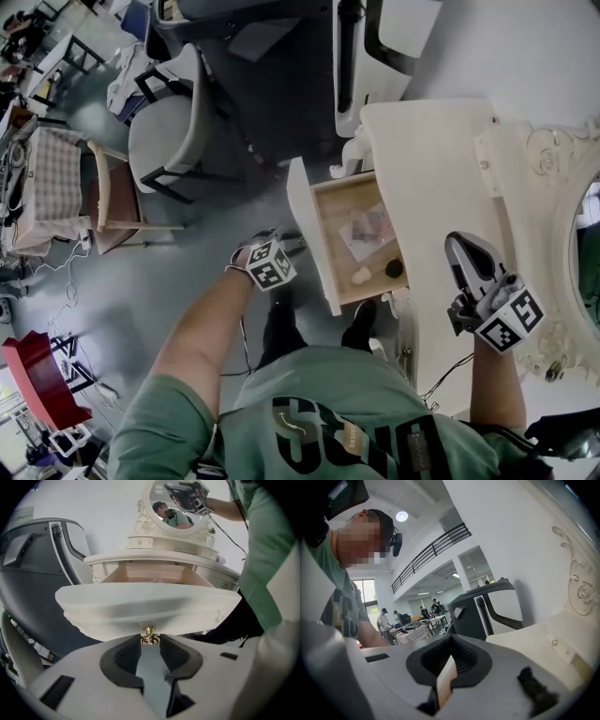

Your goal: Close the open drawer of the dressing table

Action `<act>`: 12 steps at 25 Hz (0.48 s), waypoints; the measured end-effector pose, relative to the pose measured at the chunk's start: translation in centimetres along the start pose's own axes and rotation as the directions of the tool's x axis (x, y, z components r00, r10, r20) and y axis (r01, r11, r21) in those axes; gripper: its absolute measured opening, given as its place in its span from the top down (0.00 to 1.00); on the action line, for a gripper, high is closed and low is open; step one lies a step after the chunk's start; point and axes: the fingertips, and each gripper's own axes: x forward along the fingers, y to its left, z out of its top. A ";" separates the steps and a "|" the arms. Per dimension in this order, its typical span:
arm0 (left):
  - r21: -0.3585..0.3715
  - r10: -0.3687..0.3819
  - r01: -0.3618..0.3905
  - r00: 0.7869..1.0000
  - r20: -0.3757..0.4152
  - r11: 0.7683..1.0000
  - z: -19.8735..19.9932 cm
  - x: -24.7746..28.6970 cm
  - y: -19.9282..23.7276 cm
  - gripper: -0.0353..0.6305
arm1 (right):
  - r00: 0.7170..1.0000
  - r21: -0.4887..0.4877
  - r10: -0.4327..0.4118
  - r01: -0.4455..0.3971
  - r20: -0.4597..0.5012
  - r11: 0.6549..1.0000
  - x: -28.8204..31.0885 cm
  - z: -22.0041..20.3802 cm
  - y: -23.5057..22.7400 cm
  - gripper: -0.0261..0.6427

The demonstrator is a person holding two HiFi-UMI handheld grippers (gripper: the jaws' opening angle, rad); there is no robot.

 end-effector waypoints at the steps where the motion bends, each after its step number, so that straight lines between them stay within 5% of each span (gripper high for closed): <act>1: 0.003 -0.002 0.002 1.000 0.001 1.000 0.1 0.1 0.0 0.75 | 1.000 0.000 -0.002 0.002 0.001 1.000 0.0 0.0 0.0 0.94; 12: 0.022 -0.015 0.015 1.000 0.003 1.000 1.7 1.0 -0.1 0.75 | 1.000 -0.003 -0.022 0.022 0.013 1.000 -1.3 0.4 -0.4 0.94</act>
